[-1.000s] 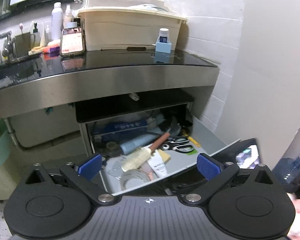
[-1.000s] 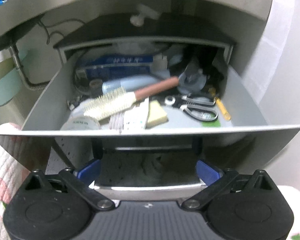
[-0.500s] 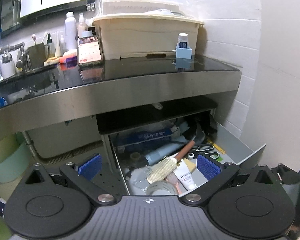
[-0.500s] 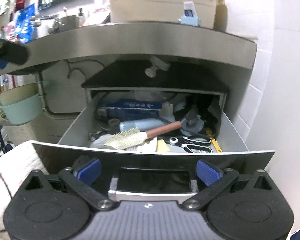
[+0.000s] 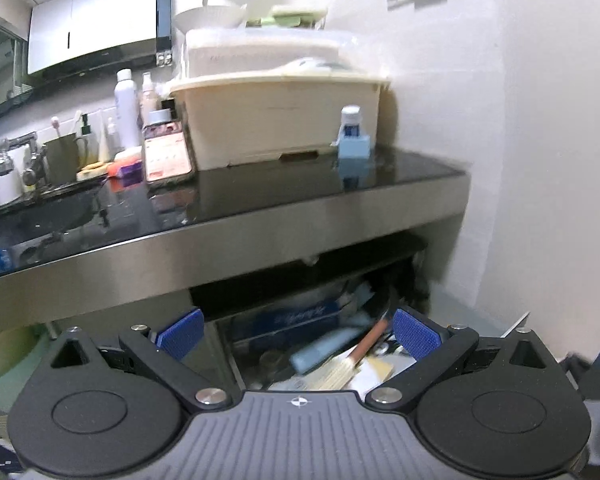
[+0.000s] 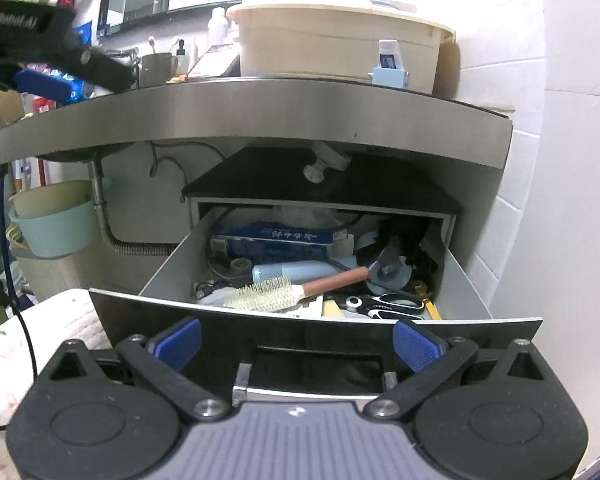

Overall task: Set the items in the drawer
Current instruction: 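Open the right gripper and back it away from the drawer handle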

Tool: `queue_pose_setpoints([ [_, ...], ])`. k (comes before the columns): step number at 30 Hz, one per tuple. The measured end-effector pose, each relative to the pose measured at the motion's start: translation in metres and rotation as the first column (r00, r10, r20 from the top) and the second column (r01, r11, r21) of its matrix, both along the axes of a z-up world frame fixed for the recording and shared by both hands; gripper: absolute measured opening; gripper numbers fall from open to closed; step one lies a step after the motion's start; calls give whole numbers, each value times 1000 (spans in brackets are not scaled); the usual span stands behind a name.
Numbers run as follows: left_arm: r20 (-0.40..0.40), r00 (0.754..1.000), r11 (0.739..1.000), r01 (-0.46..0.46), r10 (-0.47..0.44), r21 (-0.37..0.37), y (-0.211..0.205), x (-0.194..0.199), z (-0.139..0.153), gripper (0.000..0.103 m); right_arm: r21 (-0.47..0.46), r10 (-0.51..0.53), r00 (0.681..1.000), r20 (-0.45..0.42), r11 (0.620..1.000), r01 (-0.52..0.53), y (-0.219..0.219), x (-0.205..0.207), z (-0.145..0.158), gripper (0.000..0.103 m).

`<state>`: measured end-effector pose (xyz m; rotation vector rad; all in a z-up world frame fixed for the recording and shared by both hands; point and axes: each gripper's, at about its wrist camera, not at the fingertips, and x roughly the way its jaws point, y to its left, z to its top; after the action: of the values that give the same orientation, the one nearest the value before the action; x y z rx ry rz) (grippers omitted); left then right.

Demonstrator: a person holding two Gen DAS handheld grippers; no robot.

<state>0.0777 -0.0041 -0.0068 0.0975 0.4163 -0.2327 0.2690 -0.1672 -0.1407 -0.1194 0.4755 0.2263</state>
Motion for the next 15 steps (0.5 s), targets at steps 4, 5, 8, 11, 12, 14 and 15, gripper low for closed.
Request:
queue_pose_setpoints([
  [4, -34, 997, 993, 71, -74, -97, 4, 11, 5, 103, 22, -15, 1000, 1, 1000, 15, -5, -4, 6, 103],
  [5, -42, 995, 989, 83, -88, -119, 5, 14, 6, 103, 20, -24, 1000, 0, 1000, 24, -6, -4, 7, 103],
  [8, -43, 994, 985, 94, -101, -144, 9, 21, 7, 102, 5, -49, 999, 1, 999, 49, -11, -6, 12, 103],
  [11, -30, 995, 988, 89, -93, -126, 9, 29, 12, 102, 3, -75, 997, 8, 997, 75, -18, -7, 15, 103],
  [12, -25, 996, 990, 83, -86, -115, 9, 32, 14, 102, 4, -85, 996, 8, 996, 84, -20, -7, 15, 103],
  [14, -11, 997, 993, 76, -77, -96, 7, 38, 20, 102, 12, -100, 995, 10, 995, 99, -24, -8, 15, 103],
  [15, 1, 997, 994, 77, -77, -84, 6, 41, 23, 102, 16, -107, 994, 9, 994, 107, -26, -8, 15, 103],
])
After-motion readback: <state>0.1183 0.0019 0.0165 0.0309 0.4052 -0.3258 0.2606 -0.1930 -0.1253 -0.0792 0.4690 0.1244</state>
